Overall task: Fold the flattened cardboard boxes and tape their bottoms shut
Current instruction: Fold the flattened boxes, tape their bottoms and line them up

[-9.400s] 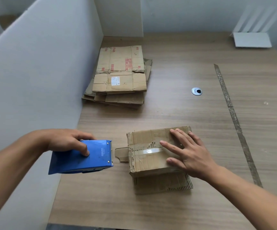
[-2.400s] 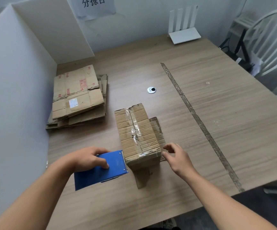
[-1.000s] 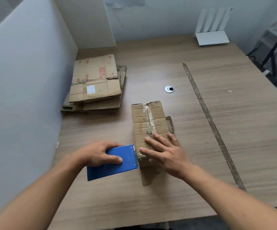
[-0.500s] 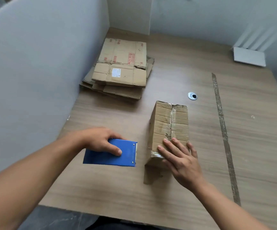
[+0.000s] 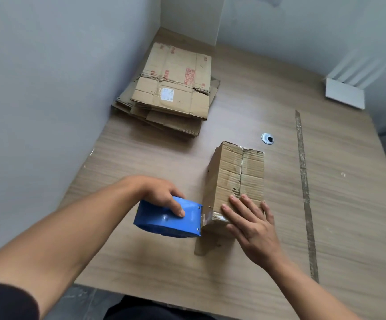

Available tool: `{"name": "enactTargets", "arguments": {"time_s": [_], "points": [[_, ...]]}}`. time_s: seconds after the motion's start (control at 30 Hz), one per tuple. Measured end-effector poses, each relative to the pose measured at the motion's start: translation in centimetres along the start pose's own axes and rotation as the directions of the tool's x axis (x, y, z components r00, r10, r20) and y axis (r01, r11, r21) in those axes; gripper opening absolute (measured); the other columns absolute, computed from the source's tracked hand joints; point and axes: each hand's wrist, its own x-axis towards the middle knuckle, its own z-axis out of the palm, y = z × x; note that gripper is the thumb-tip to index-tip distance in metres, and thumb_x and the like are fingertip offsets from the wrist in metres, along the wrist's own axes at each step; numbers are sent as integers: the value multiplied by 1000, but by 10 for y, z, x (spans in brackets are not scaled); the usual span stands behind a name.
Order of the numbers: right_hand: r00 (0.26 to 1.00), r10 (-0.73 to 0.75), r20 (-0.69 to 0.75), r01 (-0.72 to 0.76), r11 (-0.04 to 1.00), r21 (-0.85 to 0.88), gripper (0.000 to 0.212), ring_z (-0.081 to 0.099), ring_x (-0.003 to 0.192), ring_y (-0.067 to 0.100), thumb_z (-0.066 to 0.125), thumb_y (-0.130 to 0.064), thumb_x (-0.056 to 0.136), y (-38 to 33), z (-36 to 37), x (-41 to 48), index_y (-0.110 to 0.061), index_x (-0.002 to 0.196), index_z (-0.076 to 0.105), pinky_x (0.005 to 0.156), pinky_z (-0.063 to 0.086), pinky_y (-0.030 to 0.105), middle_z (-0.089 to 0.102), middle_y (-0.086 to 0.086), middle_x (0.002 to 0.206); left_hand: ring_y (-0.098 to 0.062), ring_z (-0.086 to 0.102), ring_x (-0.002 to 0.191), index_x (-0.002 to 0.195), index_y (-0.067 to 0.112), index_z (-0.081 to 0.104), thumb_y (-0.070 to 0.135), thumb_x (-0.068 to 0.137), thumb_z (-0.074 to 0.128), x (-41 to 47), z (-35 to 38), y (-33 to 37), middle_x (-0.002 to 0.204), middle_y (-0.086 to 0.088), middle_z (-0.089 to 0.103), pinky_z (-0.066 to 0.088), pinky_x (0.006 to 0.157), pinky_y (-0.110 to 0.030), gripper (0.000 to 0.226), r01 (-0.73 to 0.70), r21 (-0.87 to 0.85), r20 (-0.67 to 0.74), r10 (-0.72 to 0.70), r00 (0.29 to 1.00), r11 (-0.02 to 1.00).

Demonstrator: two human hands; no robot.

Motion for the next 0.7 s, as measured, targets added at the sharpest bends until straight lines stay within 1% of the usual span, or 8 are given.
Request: {"name": "enactTargets", "arguments": {"time_s": [0.1, 0.2, 0.33, 0.43, 0.5, 0.57, 0.63, 0.7], "points": [[1000, 7, 21, -7, 1000, 6, 46, 33, 144, 12, 26, -58, 102, 0, 0, 0, -48, 147, 33, 112, 22, 44, 39, -16, 153, -10, 72, 88, 106, 39, 70, 46, 85, 71, -5, -3, -5, 97, 13, 75, 55, 79, -28, 22, 1, -38, 30, 0, 1000, 999], [1000, 13, 23, -13, 1000, 13, 46, 32, 144, 12, 25, -58, 103, -2, 0, 0, -48, 147, 34, 113, 21, 44, 38, -16, 153, -12, 73, 87, 103, 37, 72, 45, 85, 72, -16, -9, -13, 94, 11, 76, 54, 74, -25, 19, 5, -75, 29, -3, 1000, 997], [1000, 20, 24, -20, 1000, 20, 46, 32, 144, 12, 26, -57, 103, -4, 0, 0, -48, 147, 33, 113, 21, 44, 39, -16, 153, -12, 72, 89, 102, 40, 71, 48, 83, 72, -14, -6, -16, 96, 12, 75, 56, 82, -30, 20, 10, -73, 25, -8, 1000, 997], [999, 14, 31, -15, 1000, 28, 46, 31, 145, 12, 27, -57, 102, -3, 0, -2, -52, 149, 29, 114, 19, 43, 39, -16, 154, -11, 71, 92, 103, 41, 70, 53, 81, 71, -4, 2, -9, 97, 15, 73, 55, 89, -35, 25, 8, -23, 11, -8, 1000, 1000], [999, 16, 37, -17, 999, 29, 46, 30, 145, 12, 27, -57, 102, -3, 0, -2, -54, 149, 26, 114, 17, 43, 38, -16, 154, -9, 68, 93, 106, 40, 69, 53, 83, 70, -1, 4, -2, 99, 17, 71, 53, 88, -33, 27, -1, 21, -17, 2, 1000, 1000], [999, 25, 41, -26, 999, 29, 46, 30, 145, 12, 26, -57, 103, -4, -1, -2, -51, 148, 30, 114, 15, 41, 39, -15, 153, -9, 67, 93, 108, 38, 68, 52, 84, 69, 1, 4, 3, 100, 17, 70, 52, 87, -32, 28, -7, 48, -30, 8, 1000, 999], [998, 30, 47, -32, 999, 30, 46, 31, 145, 13, 25, -58, 103, -5, -2, -1, -48, 146, 34, 114, 14, 41, 40, -15, 153, -9, 67, 93, 107, 40, 68, 54, 83, 70, 4, 3, 7, 99, 18, 71, 53, 89, -33, 28, -9, 60, -24, 10, 1000, 998], [998, 31, 60, -33, 999, 30, 46, 31, 144, 12, 25, -58, 102, -5, -3, -1, -48, 146, 34, 114, 14, 40, 39, -15, 153, -10, 68, 93, 104, 42, 68, 56, 81, 70, 7, 3, 13, 98, 18, 71, 53, 91, -36, 27, -11, 76, -17, 13, 1000, 997]]}}
